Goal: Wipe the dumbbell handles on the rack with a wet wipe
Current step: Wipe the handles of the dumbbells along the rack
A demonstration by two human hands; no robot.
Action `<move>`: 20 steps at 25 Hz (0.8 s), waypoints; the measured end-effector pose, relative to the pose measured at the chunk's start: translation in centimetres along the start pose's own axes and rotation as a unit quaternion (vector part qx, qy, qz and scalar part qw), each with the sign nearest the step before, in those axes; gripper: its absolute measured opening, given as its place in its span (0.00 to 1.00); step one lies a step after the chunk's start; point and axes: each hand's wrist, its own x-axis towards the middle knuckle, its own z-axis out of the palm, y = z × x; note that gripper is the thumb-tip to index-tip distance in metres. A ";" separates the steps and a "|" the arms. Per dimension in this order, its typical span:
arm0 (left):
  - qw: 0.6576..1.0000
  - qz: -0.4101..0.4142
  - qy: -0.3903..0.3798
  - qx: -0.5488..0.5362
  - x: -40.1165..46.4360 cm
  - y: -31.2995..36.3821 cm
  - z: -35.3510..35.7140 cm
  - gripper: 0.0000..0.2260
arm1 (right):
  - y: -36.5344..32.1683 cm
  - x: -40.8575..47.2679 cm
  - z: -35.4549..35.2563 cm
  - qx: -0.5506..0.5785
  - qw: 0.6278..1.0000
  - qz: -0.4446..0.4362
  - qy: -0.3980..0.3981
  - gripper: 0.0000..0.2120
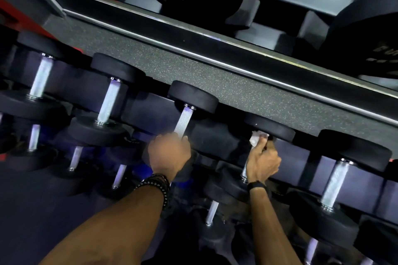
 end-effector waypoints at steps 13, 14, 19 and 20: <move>1.000 0.020 0.007 0.004 -0.1 -0.1 0.1 0.17 | -2.2 1.8 1.0 0.136 0.973 0.166 -0.082 0.09; 1.000 0.022 0.003 0.003 -0.2 -0.1 0.2 0.17 | -2.2 2.6 1.4 0.174 0.955 0.196 -0.137 0.07; 0.999 0.032 -0.006 -0.007 -0.3 -0.2 0.0 0.17 | -0.8 2.7 0.0 0.172 0.964 0.143 -0.144 0.06; 0.999 0.035 -0.010 -0.007 -0.3 -0.3 0.1 0.17 | 0.0 1.6 -0.4 0.132 0.980 0.105 -0.102 0.09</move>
